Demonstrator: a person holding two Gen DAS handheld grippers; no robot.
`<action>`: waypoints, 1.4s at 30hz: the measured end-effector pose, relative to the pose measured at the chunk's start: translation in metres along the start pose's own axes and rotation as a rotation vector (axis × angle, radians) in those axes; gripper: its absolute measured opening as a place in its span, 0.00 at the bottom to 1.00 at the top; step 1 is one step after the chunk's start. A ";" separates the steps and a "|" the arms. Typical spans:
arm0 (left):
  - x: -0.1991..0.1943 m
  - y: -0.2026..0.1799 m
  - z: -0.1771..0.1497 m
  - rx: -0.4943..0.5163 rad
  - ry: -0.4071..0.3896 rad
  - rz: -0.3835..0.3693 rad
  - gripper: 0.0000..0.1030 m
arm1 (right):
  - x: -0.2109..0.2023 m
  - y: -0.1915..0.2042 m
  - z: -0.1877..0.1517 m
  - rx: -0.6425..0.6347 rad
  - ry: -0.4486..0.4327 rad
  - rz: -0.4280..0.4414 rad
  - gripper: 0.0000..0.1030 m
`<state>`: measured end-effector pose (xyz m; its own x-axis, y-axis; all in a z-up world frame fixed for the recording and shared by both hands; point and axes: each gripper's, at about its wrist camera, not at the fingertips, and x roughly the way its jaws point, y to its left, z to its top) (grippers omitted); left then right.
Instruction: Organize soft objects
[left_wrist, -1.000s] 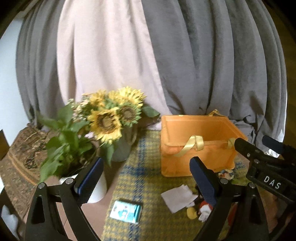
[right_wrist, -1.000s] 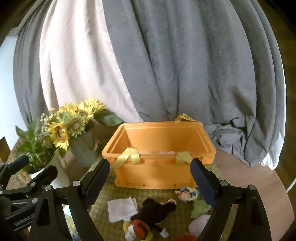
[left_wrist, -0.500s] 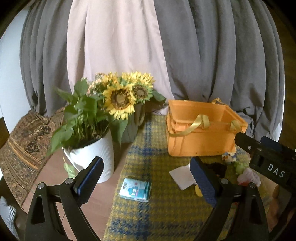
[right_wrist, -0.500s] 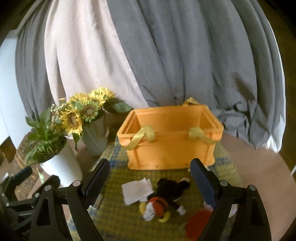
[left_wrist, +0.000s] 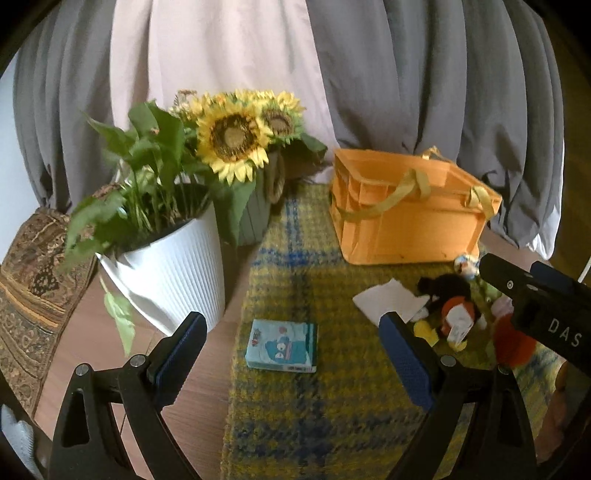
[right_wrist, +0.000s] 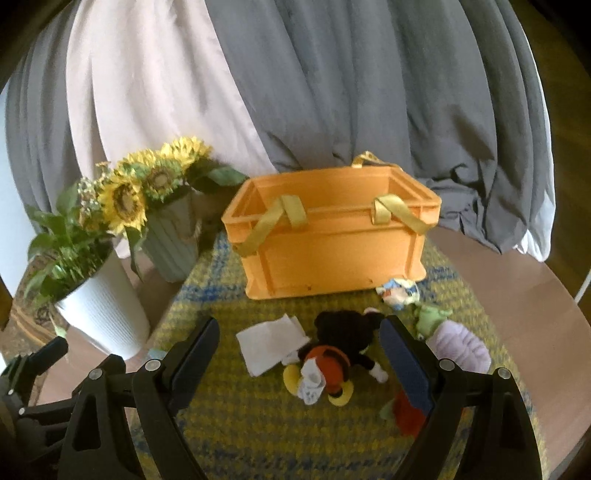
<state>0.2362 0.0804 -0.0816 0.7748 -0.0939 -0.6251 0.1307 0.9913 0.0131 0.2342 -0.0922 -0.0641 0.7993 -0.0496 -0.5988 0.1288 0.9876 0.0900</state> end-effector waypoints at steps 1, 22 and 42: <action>0.003 0.000 -0.002 0.006 0.008 -0.002 0.93 | 0.003 0.000 -0.002 0.003 0.008 -0.009 0.87; 0.086 0.014 -0.035 0.041 0.172 -0.040 0.93 | 0.070 0.008 -0.044 0.021 0.178 -0.128 0.87; 0.117 0.008 -0.038 0.039 0.246 -0.030 0.69 | 0.097 -0.003 -0.050 0.034 0.198 -0.191 0.62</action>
<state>0.3040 0.0809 -0.1843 0.5973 -0.0930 -0.7966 0.1789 0.9837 0.0193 0.2820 -0.0925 -0.1624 0.6290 -0.2007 -0.7511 0.2882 0.9574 -0.0145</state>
